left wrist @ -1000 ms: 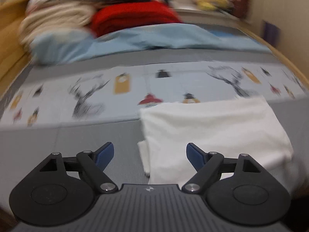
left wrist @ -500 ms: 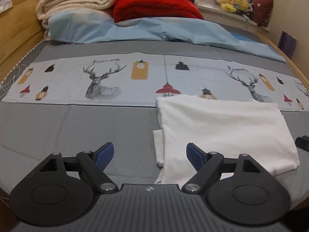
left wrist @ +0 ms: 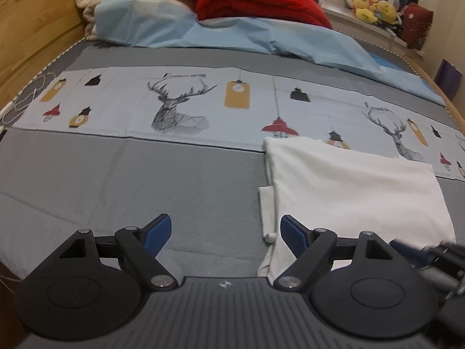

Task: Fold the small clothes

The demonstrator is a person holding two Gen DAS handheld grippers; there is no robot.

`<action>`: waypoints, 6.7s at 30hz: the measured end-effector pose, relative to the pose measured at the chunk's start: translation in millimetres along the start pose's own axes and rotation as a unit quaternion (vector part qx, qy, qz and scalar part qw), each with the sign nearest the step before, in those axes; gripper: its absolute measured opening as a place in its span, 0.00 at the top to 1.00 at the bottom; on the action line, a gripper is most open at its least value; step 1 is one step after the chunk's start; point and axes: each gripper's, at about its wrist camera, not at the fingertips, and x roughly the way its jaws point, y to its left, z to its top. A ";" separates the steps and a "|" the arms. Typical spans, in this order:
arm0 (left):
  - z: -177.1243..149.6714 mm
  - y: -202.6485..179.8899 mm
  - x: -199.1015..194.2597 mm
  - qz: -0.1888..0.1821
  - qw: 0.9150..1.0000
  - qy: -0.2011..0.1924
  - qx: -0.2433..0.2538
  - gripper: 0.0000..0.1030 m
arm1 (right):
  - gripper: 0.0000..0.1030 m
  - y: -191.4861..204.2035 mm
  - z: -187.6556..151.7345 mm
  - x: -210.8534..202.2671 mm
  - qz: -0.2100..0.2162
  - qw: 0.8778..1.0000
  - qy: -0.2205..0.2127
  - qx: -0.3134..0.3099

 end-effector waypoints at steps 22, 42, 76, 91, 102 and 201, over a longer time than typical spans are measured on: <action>-6.5 52.8 28.3 0.001 0.997 0.051 -0.052 0.16 | 0.70 122.7 -49.5 106.0 0.029 0.961 0.119 -0.247; 14.1 18.5 131.2 -0.189 0.954 0.153 -0.178 0.15 | 1.00 80.6 -6.7 39.5 0.074 0.984 0.015 -0.160; 39.0 23.8 203.3 -0.266 0.936 0.189 -0.131 0.15 | 0.95 104.5 -22.8 84.7 0.053 0.971 0.052 -0.226; 58.5 3.0 217.9 -0.313 0.925 0.149 -0.154 0.86 | 0.96 64.2 12.3 35.0 0.094 0.986 -0.022 -0.135; 64.6 62.9 122.7 -0.255 0.953 0.065 -0.148 0.88 | 0.96 75.8 22.0 21.5 0.262 0.964 -0.055 0.006; 17.8 -195.3 144.8 -0.193 0.937 0.187 0.223 0.67 | 0.72 -229.8 1.4 54.7 0.004 0.986 0.099 0.134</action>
